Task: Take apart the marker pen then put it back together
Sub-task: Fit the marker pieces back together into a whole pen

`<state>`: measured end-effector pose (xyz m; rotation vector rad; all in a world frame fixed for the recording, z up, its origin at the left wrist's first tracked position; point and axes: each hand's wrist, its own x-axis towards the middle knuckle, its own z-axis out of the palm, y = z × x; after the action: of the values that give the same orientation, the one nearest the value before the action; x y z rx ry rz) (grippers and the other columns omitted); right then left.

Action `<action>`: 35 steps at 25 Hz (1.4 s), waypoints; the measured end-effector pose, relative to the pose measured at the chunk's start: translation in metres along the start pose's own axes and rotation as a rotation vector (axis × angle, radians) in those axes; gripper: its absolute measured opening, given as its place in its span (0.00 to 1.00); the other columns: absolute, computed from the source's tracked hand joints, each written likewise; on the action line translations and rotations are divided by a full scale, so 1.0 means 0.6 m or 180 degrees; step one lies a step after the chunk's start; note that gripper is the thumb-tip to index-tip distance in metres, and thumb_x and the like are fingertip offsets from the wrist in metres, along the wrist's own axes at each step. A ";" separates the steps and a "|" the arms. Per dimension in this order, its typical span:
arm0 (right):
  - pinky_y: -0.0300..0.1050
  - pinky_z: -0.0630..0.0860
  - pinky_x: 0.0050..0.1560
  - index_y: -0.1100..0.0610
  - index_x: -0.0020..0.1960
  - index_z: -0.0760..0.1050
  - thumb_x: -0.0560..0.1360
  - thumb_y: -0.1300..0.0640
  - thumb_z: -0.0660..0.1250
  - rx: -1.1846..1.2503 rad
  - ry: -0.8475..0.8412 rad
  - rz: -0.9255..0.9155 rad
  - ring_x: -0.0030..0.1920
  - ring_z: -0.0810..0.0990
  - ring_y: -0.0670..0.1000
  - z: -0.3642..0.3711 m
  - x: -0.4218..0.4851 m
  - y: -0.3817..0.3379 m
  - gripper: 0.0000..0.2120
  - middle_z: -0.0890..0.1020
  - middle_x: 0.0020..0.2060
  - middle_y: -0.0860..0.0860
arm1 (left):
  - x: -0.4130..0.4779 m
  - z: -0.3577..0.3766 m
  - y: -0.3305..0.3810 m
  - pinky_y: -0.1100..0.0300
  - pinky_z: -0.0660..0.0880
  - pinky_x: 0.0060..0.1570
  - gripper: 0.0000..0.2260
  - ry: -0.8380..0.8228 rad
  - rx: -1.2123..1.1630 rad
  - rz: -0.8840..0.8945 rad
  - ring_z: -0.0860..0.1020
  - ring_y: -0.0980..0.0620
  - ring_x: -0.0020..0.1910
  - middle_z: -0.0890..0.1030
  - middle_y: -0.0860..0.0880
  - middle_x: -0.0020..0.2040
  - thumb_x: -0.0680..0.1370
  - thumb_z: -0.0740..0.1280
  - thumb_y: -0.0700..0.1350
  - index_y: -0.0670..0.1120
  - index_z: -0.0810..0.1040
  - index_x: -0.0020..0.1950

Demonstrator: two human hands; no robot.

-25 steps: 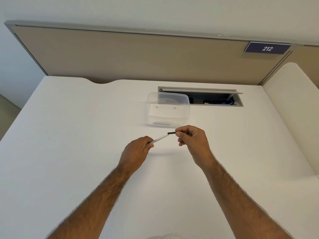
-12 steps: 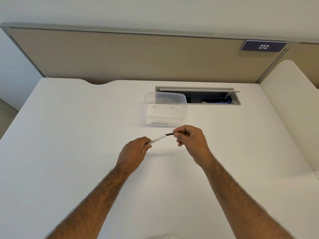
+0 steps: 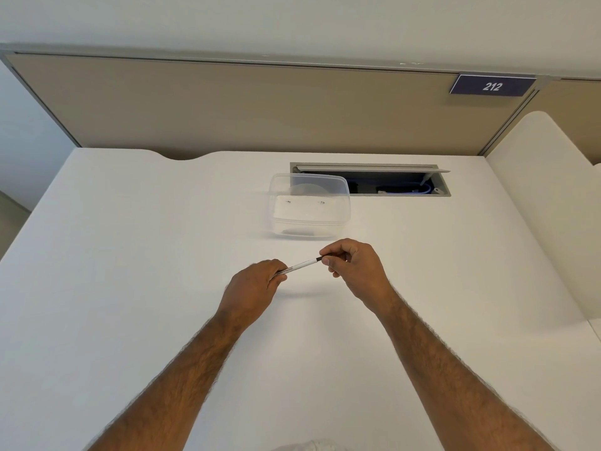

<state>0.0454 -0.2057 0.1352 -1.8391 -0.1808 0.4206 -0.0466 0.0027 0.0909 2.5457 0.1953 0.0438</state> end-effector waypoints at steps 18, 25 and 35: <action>0.41 0.79 0.39 0.63 0.50 0.84 0.75 0.69 0.68 0.0059 -0.0146 0.0132 0.34 0.82 0.50 0.006 -0.009 -0.002 0.08 0.85 0.37 0.53 | 0.023 -0.013 0.027 0.48 0.77 0.42 0.06 -0.0242 -0.0678 0.0273 0.74 0.55 0.41 0.75 0.56 0.42 0.83 0.63 0.51 0.54 0.78 0.48; 0.42 0.78 0.38 0.62 0.49 0.84 0.78 0.65 0.67 -0.0225 -0.0076 -0.0071 0.33 0.82 0.49 0.001 -0.007 0.000 0.07 0.85 0.38 0.55 | 0.030 -0.017 0.044 0.49 0.77 0.44 0.05 -0.0397 -0.0706 0.0254 0.76 0.56 0.43 0.78 0.57 0.43 0.82 0.64 0.52 0.54 0.78 0.49; 0.42 0.80 0.40 0.64 0.50 0.81 0.76 0.71 0.67 0.0031 -0.0199 -0.0060 0.36 0.84 0.54 -0.006 -0.006 -0.003 0.07 0.86 0.39 0.59 | 0.038 -0.025 0.058 0.42 0.78 0.45 0.07 -0.0619 -0.0770 0.0267 0.77 0.49 0.42 0.78 0.53 0.41 0.81 0.59 0.50 0.53 0.74 0.45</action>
<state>0.0434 -0.2096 0.1384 -1.8144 -0.2383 0.4652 -0.0207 -0.0144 0.1223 2.2982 0.0061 -0.1392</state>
